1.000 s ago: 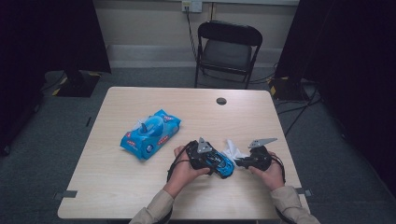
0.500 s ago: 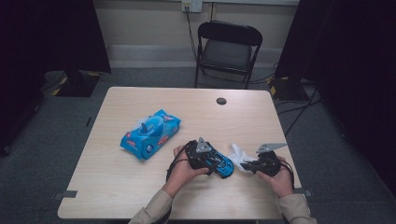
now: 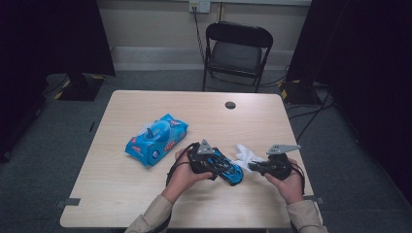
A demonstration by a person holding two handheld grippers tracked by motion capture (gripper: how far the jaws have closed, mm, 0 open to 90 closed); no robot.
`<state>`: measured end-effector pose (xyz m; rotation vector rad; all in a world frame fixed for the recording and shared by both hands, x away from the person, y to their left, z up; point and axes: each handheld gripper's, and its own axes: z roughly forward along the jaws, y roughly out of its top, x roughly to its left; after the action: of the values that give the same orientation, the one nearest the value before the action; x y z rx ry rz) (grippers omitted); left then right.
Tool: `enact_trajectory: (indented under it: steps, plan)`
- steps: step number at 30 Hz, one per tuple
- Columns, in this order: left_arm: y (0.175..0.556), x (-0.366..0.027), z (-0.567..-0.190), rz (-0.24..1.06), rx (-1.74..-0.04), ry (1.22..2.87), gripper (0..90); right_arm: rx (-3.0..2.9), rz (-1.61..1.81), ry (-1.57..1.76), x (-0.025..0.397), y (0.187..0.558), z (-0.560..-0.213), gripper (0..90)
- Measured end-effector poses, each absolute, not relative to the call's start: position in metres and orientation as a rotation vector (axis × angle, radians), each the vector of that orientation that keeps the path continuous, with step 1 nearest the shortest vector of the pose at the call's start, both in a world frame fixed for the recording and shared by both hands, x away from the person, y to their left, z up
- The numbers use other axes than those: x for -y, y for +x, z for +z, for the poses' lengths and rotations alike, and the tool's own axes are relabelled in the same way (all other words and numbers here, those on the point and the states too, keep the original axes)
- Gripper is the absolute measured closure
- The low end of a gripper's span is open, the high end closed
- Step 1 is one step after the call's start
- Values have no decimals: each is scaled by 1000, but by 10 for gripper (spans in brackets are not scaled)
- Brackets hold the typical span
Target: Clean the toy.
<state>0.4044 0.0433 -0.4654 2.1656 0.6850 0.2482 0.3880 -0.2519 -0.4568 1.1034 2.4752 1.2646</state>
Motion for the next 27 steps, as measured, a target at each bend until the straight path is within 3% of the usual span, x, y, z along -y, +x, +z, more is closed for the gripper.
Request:
enact_trajectory:
  steps: [15,27]
  plan:
    - [389,-104,-459,244,-763,2156,191,-2449,1393,941,189,389,-425,856]
    - [374,-146,-457,288,-833,2125,207,-2574,1422,804,121,387,-442,845]
